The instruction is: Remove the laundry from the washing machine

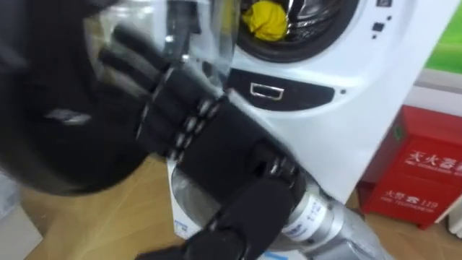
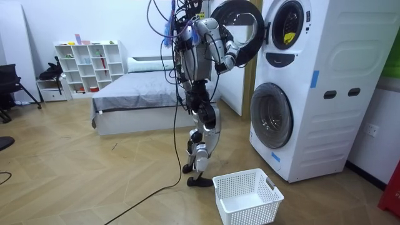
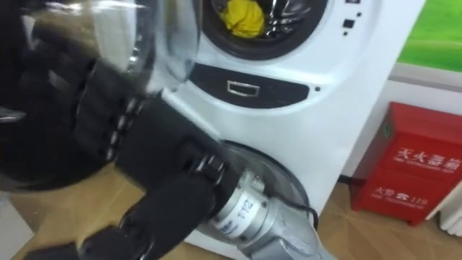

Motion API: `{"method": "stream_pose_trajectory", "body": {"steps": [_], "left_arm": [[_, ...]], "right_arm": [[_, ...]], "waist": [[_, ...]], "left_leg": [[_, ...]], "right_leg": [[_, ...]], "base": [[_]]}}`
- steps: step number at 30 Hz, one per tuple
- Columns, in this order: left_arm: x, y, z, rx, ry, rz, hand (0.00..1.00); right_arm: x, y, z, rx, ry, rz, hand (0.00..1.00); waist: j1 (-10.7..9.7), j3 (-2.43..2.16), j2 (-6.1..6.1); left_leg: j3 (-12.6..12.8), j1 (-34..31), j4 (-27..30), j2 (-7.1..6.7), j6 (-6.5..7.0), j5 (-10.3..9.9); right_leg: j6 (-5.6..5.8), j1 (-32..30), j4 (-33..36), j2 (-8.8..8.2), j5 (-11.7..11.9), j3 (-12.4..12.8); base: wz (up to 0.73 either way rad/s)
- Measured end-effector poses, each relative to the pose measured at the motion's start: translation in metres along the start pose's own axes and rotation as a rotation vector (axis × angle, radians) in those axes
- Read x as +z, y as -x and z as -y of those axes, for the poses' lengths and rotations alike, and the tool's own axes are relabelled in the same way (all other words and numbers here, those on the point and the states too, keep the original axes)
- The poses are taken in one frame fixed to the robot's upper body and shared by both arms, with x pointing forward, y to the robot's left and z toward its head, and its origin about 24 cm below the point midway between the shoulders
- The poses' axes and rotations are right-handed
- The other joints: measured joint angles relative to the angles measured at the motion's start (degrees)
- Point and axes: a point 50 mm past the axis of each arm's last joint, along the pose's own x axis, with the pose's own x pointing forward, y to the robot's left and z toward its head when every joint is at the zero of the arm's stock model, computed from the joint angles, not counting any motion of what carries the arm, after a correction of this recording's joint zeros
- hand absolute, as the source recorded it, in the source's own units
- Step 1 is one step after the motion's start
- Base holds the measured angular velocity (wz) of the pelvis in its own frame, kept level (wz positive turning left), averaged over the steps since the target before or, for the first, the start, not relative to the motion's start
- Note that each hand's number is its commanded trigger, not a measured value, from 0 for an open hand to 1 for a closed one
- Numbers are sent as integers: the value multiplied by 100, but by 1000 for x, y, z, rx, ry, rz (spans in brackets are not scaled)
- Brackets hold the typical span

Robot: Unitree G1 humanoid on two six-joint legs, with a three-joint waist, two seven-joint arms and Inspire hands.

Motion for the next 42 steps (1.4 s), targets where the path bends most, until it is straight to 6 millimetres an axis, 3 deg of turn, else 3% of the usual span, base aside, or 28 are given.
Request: {"method": "stream_pose_trajectory", "body": {"steps": [15, 25, 28, 32, 35, 42], "left_arm": [[-3, 0, 0, 4, 15, -12, 0], [-13, 2, 2, 2, 76, -34, 0], [-19, 3, 2, 2, 98, -49, 0], [-24, 5, 6, -7, 100, -61, 0], [-28, 7, 9, -7, 125, -73, 0], [-36, 9, 9, 31, 177, -103, 0]], "right_arm": [[-9, 0, -2, 23, -45, -64, 0], [-3, 6, 5, -19, 14, -85, 0], [2, 11, 12, -64, 67, -101, 0], [10, 17, 18, -115, 113, -111, 0], [21, 21, 25, -174, 188, -104, 0], [52, 41, 37, -343, 332, -52, 0]], "waist": [[430, 5, -21], [401, 30, -39], [355, 46, 5], [137, 64, 191], [19, -14, 286], [-444, -51, 248]], "left_leg": [[-174, -83, -13, -89, 30, -18], [-291, -78, -4, -146, 64, -38], [-269, -63, -8, -152, 73, -43], [-224, -10, -32, -154, 89, -57], [-132, 110, -163, -150, 89, -55], [-88, 290, -327, -148, 88, -57]], "right_leg": [[82, 31, -15, -54, -59, -200], [125, 19, 0, -97, -85, -182], [138, 15, 1, -102, -90, -150], [145, 26, 4, -111, -90, -115], [149, 60, 14, -108, -91, -46], [155, 118, -2, -93, -94, 72]], "base": [[8], [1], [0], [-6], [-17], [-9]]}}
